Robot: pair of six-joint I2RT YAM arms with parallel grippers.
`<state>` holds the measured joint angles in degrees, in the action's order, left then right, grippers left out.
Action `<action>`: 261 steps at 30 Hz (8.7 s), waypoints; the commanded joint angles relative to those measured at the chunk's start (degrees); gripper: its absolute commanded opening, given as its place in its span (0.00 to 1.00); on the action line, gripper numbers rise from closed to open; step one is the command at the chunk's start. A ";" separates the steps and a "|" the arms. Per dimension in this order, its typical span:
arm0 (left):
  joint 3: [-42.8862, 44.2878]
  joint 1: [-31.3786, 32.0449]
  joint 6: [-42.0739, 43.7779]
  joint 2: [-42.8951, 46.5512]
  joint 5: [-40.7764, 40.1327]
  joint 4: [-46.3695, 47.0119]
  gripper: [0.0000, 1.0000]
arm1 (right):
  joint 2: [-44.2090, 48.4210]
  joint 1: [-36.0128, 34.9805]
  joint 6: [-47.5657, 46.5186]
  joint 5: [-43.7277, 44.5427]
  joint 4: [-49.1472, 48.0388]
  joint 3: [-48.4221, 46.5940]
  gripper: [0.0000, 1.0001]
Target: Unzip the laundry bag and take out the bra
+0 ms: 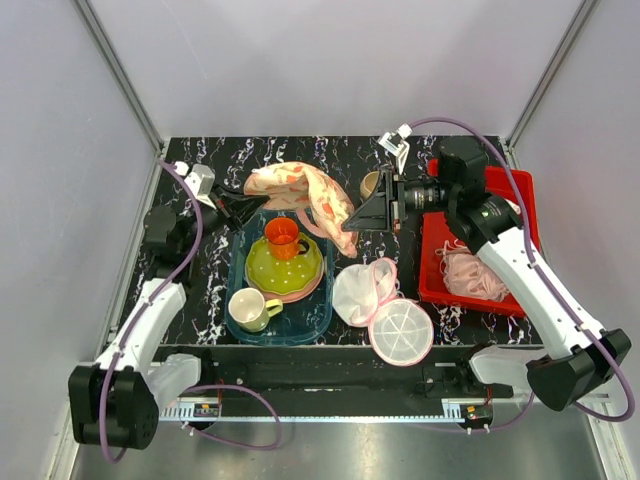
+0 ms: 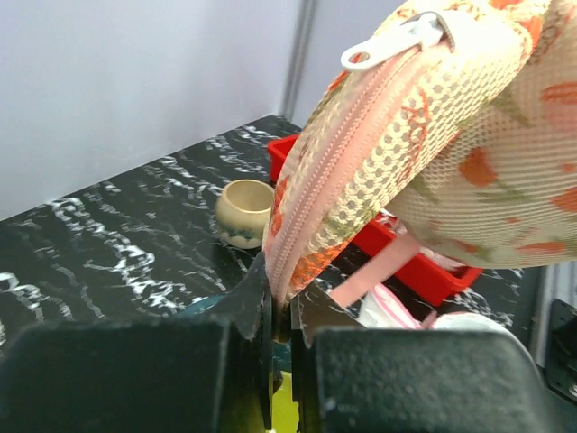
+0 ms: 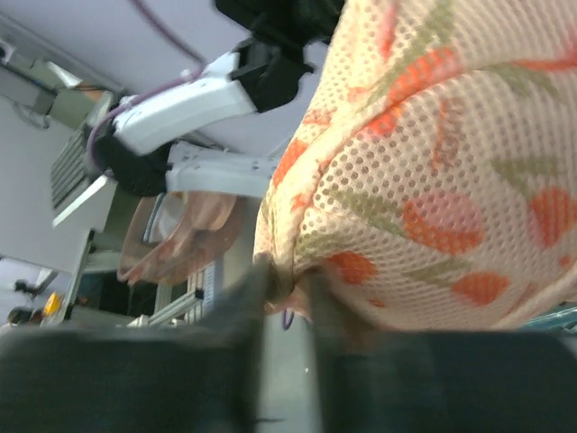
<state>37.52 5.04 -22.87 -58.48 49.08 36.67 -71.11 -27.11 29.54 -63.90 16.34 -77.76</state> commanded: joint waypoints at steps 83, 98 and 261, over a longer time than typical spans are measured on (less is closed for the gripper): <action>28.75 21.07 24.10 0.03 -29.30 -55.38 0.00 | -14.23 -9.45 -39.21 21.87 2.30 -13.12 0.62; 40.08 19.67 24.02 2.49 -30.75 -69.88 0.91 | -5.89 -9.54 -48.08 31.55 -3.94 -0.30 0.00; 46.59 12.54 -25.39 -18.34 0.31 -47.56 0.00 | 5.38 -9.71 -53.52 44.39 -0.54 -1.07 0.86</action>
<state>80.25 16.36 -50.65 -75.90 48.77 -9.65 -62.83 -36.69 -15.81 -16.67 4.89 -72.10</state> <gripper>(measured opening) 0.005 0.867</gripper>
